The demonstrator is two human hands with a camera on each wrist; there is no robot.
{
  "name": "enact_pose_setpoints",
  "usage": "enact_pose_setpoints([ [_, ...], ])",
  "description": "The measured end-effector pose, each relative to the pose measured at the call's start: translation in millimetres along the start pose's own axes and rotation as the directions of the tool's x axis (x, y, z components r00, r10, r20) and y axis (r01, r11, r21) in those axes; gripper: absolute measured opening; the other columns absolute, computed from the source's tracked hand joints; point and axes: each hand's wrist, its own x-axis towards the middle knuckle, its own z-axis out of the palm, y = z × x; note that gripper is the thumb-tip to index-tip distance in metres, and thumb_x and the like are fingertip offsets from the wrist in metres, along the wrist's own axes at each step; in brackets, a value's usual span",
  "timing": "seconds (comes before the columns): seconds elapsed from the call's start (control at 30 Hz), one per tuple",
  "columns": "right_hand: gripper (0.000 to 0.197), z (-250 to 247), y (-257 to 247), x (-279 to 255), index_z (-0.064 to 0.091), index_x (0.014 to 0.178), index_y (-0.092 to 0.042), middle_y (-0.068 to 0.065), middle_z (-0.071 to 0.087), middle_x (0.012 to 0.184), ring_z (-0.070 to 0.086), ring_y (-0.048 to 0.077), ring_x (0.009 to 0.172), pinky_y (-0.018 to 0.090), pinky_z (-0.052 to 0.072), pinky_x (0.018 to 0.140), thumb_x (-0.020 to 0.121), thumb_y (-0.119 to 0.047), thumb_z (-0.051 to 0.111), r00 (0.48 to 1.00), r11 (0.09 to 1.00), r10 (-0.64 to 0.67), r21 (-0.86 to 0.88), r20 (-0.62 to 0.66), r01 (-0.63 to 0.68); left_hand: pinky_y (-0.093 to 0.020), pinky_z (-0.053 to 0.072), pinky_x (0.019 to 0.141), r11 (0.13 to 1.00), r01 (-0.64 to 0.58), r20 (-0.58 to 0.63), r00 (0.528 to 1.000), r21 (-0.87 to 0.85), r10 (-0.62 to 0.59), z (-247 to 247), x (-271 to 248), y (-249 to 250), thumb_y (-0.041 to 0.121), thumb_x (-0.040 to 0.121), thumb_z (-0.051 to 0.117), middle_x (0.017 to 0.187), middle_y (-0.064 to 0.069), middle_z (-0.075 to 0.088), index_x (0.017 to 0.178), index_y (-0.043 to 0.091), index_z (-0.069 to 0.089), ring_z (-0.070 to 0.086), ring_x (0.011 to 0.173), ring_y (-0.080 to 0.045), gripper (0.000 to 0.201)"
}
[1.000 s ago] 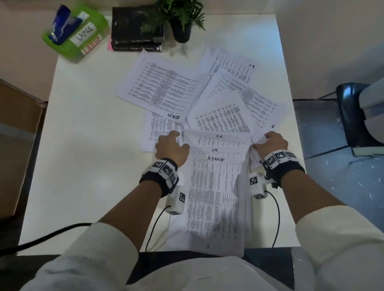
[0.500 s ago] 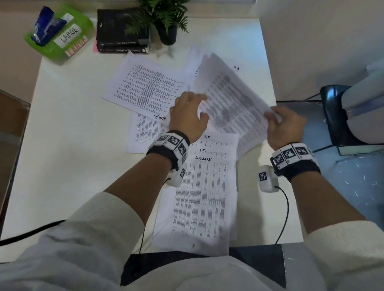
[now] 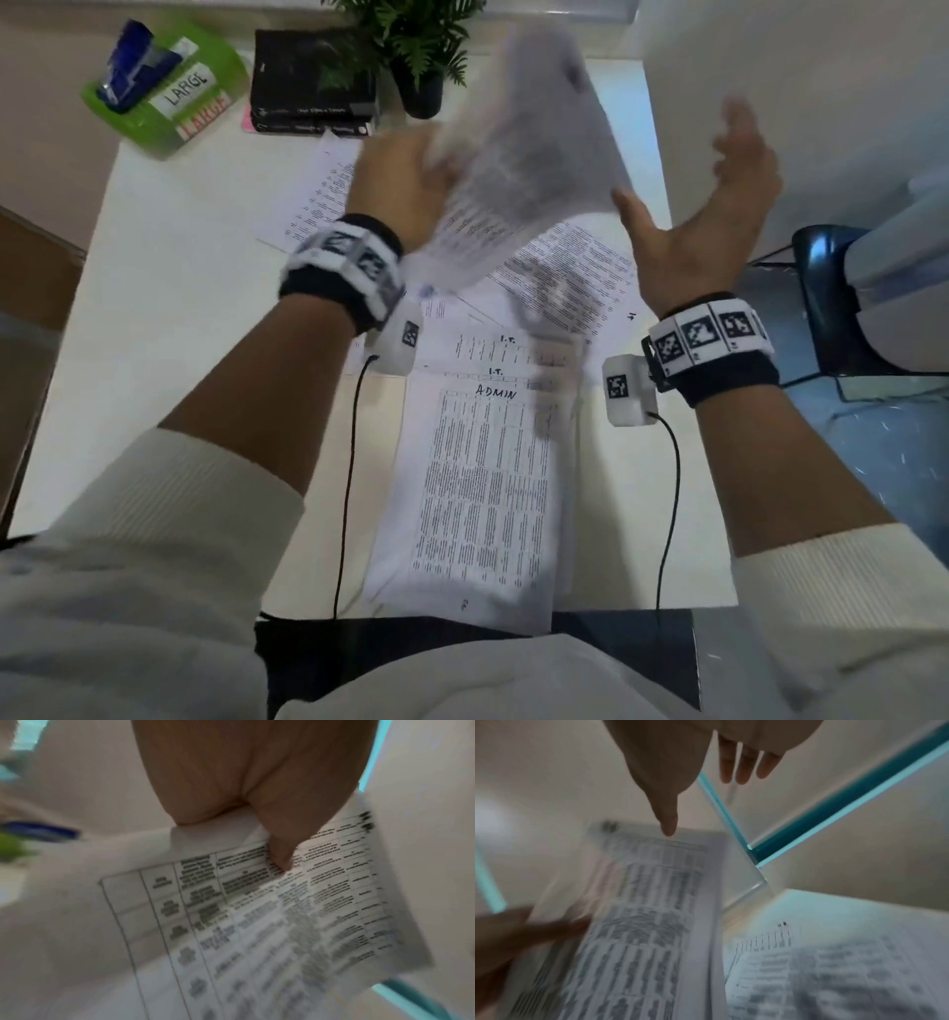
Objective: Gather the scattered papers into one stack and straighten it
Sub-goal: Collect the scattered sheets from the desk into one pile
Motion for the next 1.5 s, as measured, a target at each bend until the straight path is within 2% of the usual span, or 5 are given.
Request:
enact_pose_setpoints([
  [0.4,0.083,57.6,22.4,-100.9,0.065,0.122,-0.007,0.015,0.07,0.119,0.069,0.027,0.106,0.05,0.05,0.099,0.055,-0.048,0.091,0.281,0.42,0.493,0.058,0.823,-0.906,-0.038,0.053,0.096,0.641,0.625,0.493,0.769,-0.445,-0.407,53.0,-120.5,-109.5,0.028,0.082,0.079,0.121,-0.002,0.068,0.127,0.012,0.06,0.066,0.108,-0.02,0.051],
  [0.63,0.02,29.6,47.2,-160.0,0.073,0.09,-0.013,0.008,0.073,0.088,0.065,0.028,0.077,0.035,0.051,0.071,0.086,-0.033,0.072,0.352,0.729,0.589,-0.291,0.727,-0.62,-0.027,0.043,0.059,0.836,0.544,0.418,0.743,0.077,-0.522,82.8,-182.4,-107.9,0.058,0.09,0.055,0.076,-0.001,0.062,0.078,0.011,0.058,0.061,0.077,-0.023,0.048],
  [1.07,0.049,15.5,15.9,-150.4,0.057,0.069,-0.01,0.003,0.06,0.071,0.056,0.016,0.066,0.024,0.039,0.051,0.075,-0.053,0.078,0.157,0.723,0.691,-0.672,0.706,-0.163,-0.047,0.036,0.111,0.937,0.35,0.511,0.808,-0.014,-0.294,88.5,-121.9,-117.7,0.034,0.097,0.054,0.144,-0.02,0.042,0.155,0.034,0.016,0.042,0.133,-0.037,0.07],
  [1.27,0.057,16.8,20.0,-130.1,0.061,0.117,-0.009,0.011,0.063,0.127,0.059,0.03,0.112,0.031,0.043,0.09,0.087,-0.057,0.063,0.426,0.591,0.806,-0.542,0.41,-0.597,-0.048,0.039,0.107,0.959,0.278,0.396,0.875,0.063,-0.279,89.4,-95.0,-100.3,0.031,0.093,0.056,0.141,-0.012,0.04,0.147,0.028,0.038,0.038,0.131,-0.033,0.057],
  [1.5,0.066,38.0,56.7,-80.5,0.051,0.134,-0.008,0.013,0.057,0.132,0.054,0.032,0.122,0.04,0.044,0.096,0.085,-0.049,0.068,0.336,0.425,0.903,-0.453,0.267,-0.783,-0.049,0.037,0.109,0.988,0.069,0.48,0.868,0.136,-0.127,104.7,-49.9,-73.4,0.032,0.095,0.049,0.142,-0.003,0.052,0.141,0.026,0.05,0.045,0.131,-0.028,0.046],
])
